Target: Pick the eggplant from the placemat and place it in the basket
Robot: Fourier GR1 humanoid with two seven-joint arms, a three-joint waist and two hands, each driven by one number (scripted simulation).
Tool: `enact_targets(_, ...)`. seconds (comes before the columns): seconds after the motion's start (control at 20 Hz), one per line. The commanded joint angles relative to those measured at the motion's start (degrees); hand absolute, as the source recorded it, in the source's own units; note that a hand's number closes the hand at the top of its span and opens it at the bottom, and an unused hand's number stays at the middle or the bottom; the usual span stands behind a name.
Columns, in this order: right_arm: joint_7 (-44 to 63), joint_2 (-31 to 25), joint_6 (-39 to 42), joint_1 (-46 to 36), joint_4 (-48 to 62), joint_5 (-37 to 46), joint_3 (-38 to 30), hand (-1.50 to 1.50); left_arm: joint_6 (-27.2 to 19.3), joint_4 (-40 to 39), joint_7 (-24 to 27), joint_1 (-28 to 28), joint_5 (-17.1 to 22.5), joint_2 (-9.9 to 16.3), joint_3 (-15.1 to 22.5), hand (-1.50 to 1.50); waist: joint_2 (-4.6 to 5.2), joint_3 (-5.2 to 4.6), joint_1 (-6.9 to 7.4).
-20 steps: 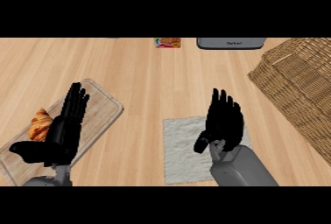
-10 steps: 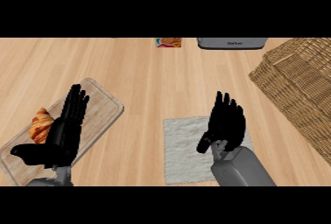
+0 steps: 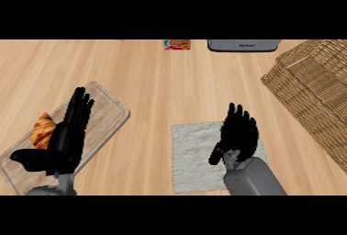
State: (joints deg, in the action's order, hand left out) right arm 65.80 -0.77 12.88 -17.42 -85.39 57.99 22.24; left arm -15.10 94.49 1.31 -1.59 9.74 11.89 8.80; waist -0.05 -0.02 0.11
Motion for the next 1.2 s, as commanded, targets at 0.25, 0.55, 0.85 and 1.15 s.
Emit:
enact_targets(0.25, 8.99, 0.73, -1.92, -0.03, 3.40, -1.75, 1.32, -1.50, 3.14, 1.83, 0.51, 2.96, 1.12, 0.42, -1.32, 0.00, 0.04, 0.00, 0.37)
enact_targets(0.55, 7.59, 0.74, 0.09, 3.15, 0.13, 0.55, 0.30, -1.50, 1.33, 5.85, 0.58, 6.60, -1.54, -1.02, -0.14, 0.00, -0.12, 0.00, 0.15)
enact_targets(0.85, 3.98, 0.74, -3.68, -4.94, 11.97, -1.76, -3.77, -1.50, -0.92, 0.81, -1.10, -0.05, -4.58, -4.48, 0.51, 0.00, 0.12, 0.02, 0.29)
enact_targets(1.15, 2.50, 0.75, -8.25, -0.30, 13.66, -2.27, -0.29, 1.50, 2.09, 2.16, 2.95, 5.46, -4.40, -4.64, 0.22, 0.00, 0.07, 0.02, 0.41)
